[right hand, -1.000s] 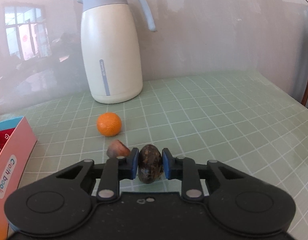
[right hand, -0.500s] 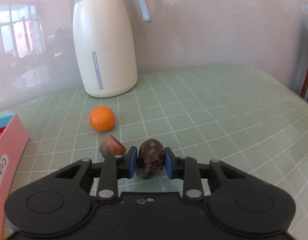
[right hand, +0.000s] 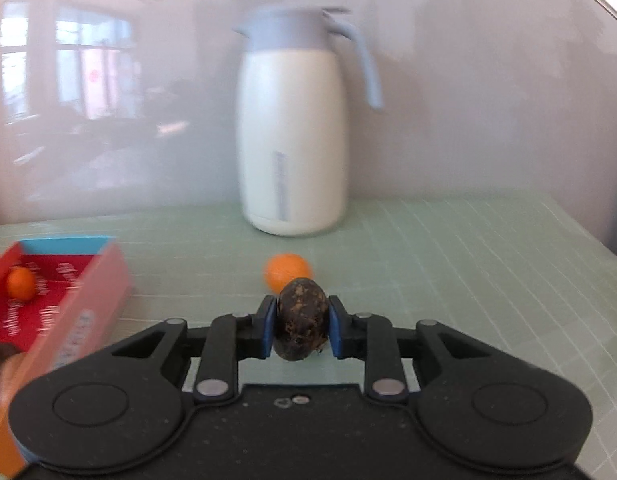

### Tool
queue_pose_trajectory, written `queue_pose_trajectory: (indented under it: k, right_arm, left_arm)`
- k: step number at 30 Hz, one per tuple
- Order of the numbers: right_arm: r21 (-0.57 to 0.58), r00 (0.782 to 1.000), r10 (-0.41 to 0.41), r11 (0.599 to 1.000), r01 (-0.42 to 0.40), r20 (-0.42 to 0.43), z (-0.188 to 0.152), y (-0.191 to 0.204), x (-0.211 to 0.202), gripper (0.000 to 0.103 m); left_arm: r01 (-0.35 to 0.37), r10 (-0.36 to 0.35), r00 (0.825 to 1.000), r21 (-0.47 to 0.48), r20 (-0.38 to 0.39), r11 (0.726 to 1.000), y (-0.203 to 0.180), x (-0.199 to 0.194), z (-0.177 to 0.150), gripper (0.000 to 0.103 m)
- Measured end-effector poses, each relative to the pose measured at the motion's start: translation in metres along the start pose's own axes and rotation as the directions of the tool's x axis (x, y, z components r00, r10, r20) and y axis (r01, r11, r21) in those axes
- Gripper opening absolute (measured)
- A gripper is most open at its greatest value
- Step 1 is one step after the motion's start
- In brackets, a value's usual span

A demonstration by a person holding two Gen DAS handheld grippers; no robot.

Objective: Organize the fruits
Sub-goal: 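Lift the seed and carry it toward the red box, then lower the seed into the red box and open the right gripper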

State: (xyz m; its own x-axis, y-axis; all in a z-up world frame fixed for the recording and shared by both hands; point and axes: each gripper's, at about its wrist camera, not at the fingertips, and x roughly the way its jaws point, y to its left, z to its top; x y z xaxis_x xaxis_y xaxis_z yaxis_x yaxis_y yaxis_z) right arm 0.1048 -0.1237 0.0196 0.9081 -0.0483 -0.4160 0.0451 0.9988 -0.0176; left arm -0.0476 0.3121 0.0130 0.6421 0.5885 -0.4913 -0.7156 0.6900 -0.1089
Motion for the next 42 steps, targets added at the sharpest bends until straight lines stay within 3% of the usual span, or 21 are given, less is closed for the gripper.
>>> queue_pose_trajectory:
  k: [8,17,21,28,39,42]
  right_arm:
    - [-0.132,0.98,0.192,0.974,-0.182,0.062,-0.001,0.057,-0.025,0.025]
    - [-0.304,0.933,0.358,0.894,-0.33,0.04,-0.012,0.112,-0.037,0.025]
    - [-0.378,0.92,0.389,0.859,-0.344,0.045,-0.018,0.129,-0.048,0.025]
    - [-0.408,0.894,0.448,0.816,-0.41,0.0,-0.024,0.138,-0.053,0.025]
    - [-0.358,0.889,0.456,0.835,-0.417,0.03,-0.021,0.129,-0.058,0.034]
    - [-0.339,0.894,0.446,0.85,-0.403,0.055,-0.019,0.122,-0.059,0.04]
  left_arm:
    - [-0.004,0.004,1.0,-0.001,0.003,1.0,0.002,0.0,0.0,0.103]
    - [-0.005,0.005,1.0,-0.003,0.002,1.0,0.004,0.0,0.0,0.103]
    - [-0.007,0.007,1.0,-0.008,-0.002,1.0,0.003,0.0,0.001,0.103]
    - [-0.01,0.01,1.0,-0.008,-0.001,1.0,0.003,0.0,0.0,0.103]
    - [-0.014,0.014,1.0,-0.017,-0.005,1.0,0.003,0.001,0.0,0.103]
    - [-0.011,0.011,1.0,-0.01,-0.003,1.0,0.001,0.001,0.0,0.103]
